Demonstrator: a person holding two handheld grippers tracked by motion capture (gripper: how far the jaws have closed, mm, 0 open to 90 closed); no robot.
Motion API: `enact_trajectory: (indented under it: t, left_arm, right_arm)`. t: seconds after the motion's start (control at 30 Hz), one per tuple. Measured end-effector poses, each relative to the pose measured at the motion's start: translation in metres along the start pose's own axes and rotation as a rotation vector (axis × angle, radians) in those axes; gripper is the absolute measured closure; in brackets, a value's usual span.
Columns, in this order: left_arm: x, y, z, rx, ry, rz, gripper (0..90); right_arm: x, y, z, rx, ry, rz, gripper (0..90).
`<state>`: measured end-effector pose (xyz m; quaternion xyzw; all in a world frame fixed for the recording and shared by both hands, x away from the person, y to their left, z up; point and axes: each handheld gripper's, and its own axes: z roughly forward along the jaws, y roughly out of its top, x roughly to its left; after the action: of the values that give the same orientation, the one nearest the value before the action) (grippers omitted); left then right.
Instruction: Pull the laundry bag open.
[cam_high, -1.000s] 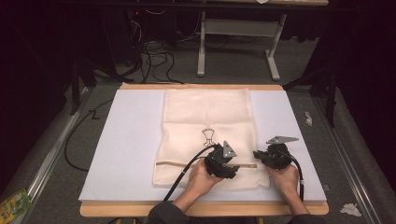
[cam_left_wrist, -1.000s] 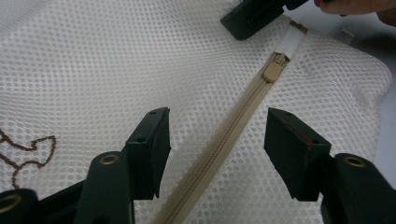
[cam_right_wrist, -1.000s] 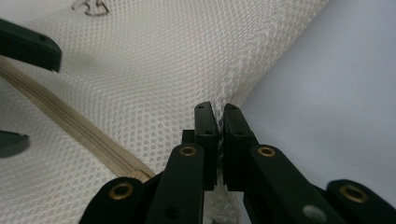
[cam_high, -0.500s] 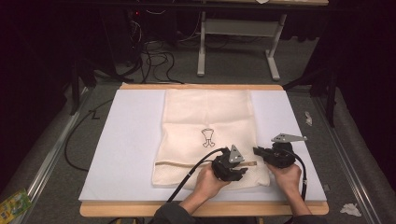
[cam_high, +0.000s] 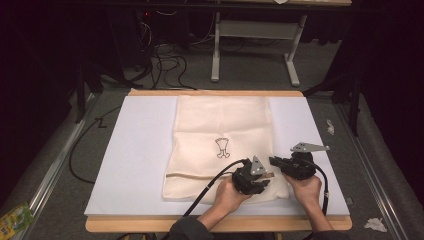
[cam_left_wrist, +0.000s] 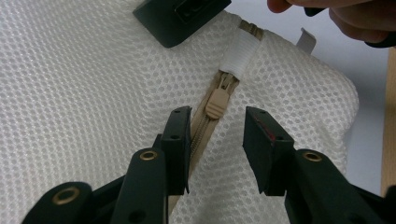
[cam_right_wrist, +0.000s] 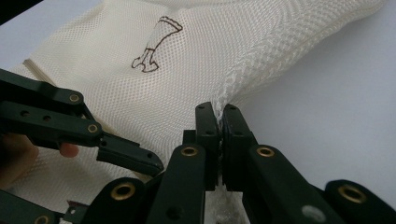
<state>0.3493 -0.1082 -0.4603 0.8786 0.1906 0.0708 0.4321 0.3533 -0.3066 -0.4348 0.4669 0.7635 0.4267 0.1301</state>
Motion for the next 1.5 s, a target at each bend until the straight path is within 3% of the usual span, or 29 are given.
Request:
enact_trajectory:
  t: [0.17,0.27,0.4,0.5,0.83,1.5]
  left_arm:
    - [0.0,0.0,0.005,0.005,-0.013,-0.009,63.4]
    - [0.0,0.0,0.007,0.011,-0.017,0.015,67.8]
    - [0.002,0.001,0.007,-0.004,-0.062,0.008,75.4]
    - [0.001,0.001,0.008,0.004,-0.057,0.017,75.7]
    - [0.004,0.002,0.011,0.018,-0.062,-0.024,80.1]
    - [0.005,0.009,0.006,0.031,-0.082,-0.063,81.3]
  right_arm:
    - [0.001,0.0,0.001,0.001,0.009,0.002,88.8]
    - [0.002,0.0,0.002,0.006,0.01,0.0,88.8]
    - [0.002,-0.001,0.004,0.005,0.012,0.007,88.8]
    - [0.001,-0.002,0.004,0.0,0.013,0.007,88.8]
    - [0.0,-0.004,0.005,0.001,0.015,0.015,88.8]
    - [-0.006,-0.005,0.001,0.002,0.016,0.007,88.5]
